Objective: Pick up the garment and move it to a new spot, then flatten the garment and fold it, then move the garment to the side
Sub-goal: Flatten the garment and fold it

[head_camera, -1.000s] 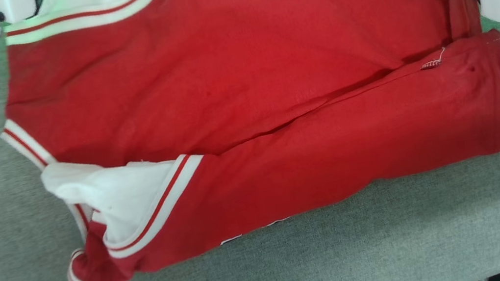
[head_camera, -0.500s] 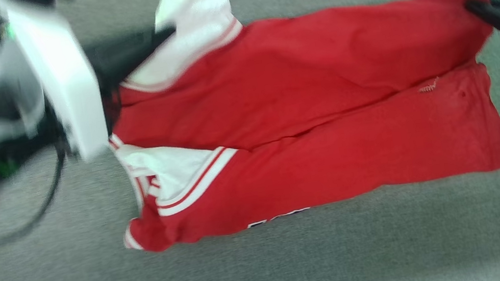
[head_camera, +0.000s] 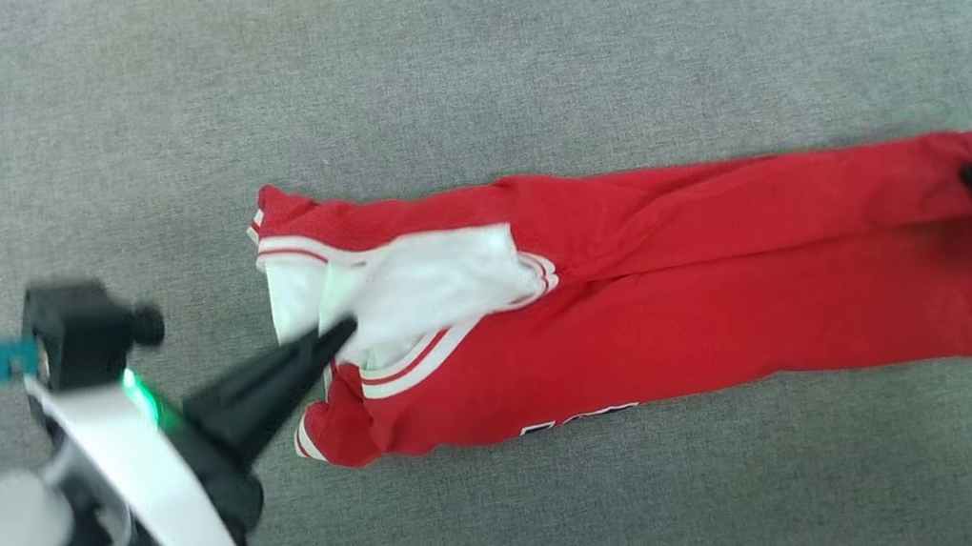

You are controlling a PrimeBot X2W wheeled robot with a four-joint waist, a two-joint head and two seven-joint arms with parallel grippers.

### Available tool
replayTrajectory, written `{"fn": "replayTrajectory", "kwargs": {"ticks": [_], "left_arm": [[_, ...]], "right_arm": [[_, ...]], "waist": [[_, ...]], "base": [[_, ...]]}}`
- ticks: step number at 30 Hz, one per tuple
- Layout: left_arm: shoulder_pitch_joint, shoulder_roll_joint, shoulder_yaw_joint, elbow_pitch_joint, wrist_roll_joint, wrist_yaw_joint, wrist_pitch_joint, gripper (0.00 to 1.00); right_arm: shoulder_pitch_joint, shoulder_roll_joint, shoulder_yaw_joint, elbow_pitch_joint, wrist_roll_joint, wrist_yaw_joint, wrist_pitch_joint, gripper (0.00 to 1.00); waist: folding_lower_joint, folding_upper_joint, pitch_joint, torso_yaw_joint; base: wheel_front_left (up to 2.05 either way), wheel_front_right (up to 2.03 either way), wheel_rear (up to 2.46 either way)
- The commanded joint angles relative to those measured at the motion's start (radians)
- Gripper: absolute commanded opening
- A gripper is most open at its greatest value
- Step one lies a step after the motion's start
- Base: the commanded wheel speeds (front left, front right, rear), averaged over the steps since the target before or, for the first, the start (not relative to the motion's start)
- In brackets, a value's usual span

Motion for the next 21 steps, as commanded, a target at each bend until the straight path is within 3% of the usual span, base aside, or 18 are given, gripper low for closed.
{"fn": "replayTrajectory", "kwargs": {"ticks": [1,6,16,17,18,19,20,21], "left_arm": [[0.042,0.007,-0.004,-0.004,0.000,0.001,-0.031,0.00],[0.156,-0.007,-0.013,0.029,0.035,0.001,-0.078,0.00],[0.204,-0.133,-0.017,0.213,0.041,0.001,-0.118,0.00],[0.201,-0.142,-0.015,0.223,0.044,0.001,-0.123,0.09],[0.199,-0.149,-0.010,0.232,0.046,0.001,-0.126,0.40],[0.199,-0.149,-0.010,0.232,0.046,0.001,-0.126,0.40],[0.197,-0.155,-0.006,0.237,0.051,0.001,-0.131,0.60],[0.196,-0.157,0.002,0.241,0.054,0.001,-0.134,0.92]], "right_arm": [[0.035,0.014,-0.016,-0.015,-0.010,0.000,-0.009,0.00],[0.116,0.044,-0.056,-0.040,-0.017,0.000,-0.017,0.00],[0.108,0.083,-0.043,0.035,-0.040,0.000,-0.089,0.00],[0.102,0.088,-0.046,0.042,-0.040,0.000,-0.099,0.27],[0.100,0.087,-0.044,0.047,-0.041,0.000,-0.103,0.46],[0.100,0.087,-0.044,0.047,-0.041,0.000,-0.103,0.46],[0.102,0.081,-0.045,0.049,-0.044,0.000,-0.106,0.65],[0.105,0.077,-0.049,0.051,-0.046,0.000,-0.109,1.00]], "waist": [[0.0000,0.0000,0.002,-0.001],[0.0000,0.0000,0.016,0.000],[0.0000,0.0000,0.033,0.001],[0.0000,0.0000,0.033,0.001],[0.0000,0.0000,0.032,-0.001],[0.0000,0.0000,0.032,-0.001],[0.0000,0.0000,0.031,-0.001],[0.0000,0.0000,0.030,-0.001]], "base": [[0.00,0.00,0.00],[0.00,0.00,0.00],[0.00,0.00,0.00],[0.00,0.00,0.00],[0.00,0.00,0.00],[0.00,0.00,0.00],[0.00,0.00,0.00],[0.00,0.00,0.00]]}}
